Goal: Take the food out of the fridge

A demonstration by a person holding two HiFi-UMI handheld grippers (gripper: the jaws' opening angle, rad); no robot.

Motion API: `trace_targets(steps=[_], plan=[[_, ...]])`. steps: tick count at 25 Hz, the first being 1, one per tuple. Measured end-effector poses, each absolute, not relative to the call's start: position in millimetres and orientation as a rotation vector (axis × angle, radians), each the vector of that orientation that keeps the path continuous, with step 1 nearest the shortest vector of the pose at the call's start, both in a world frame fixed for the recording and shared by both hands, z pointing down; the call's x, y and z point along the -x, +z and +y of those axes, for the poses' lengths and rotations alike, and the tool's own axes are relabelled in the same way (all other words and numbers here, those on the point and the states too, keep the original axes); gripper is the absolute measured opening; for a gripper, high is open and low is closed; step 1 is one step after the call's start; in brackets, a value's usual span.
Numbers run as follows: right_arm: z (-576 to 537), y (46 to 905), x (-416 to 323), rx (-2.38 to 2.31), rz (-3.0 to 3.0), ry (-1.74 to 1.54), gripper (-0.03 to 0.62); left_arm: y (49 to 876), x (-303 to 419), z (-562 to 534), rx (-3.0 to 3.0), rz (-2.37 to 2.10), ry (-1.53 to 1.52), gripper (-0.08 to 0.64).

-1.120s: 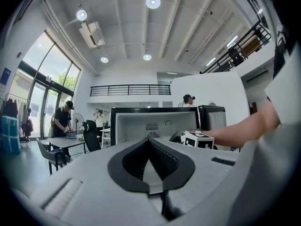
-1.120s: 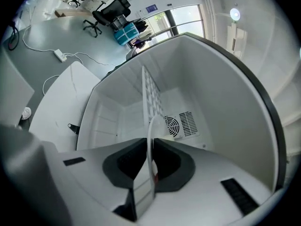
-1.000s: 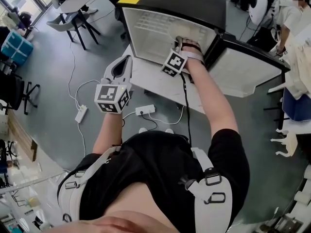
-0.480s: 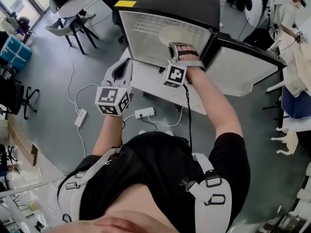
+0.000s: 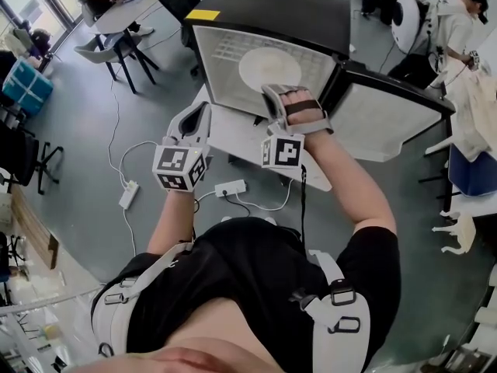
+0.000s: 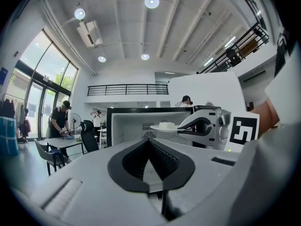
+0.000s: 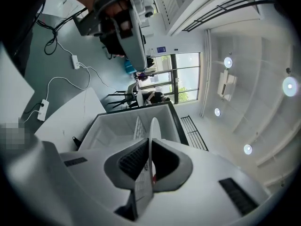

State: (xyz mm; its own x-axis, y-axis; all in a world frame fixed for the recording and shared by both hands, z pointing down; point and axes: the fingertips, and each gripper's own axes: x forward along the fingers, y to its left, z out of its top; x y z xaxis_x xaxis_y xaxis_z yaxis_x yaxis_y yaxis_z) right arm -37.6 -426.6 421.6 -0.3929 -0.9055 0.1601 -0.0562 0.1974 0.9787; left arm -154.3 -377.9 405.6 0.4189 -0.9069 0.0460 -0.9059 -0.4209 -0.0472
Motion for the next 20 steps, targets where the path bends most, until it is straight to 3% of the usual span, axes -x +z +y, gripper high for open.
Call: trace_targets(steps=[20], plan=[[-376.4,423.7,37.8,-0.901,-1.649,-1.311,0.023,400.8,155.4,-371.3,2.656,1.668,-0.066,-0.006]])
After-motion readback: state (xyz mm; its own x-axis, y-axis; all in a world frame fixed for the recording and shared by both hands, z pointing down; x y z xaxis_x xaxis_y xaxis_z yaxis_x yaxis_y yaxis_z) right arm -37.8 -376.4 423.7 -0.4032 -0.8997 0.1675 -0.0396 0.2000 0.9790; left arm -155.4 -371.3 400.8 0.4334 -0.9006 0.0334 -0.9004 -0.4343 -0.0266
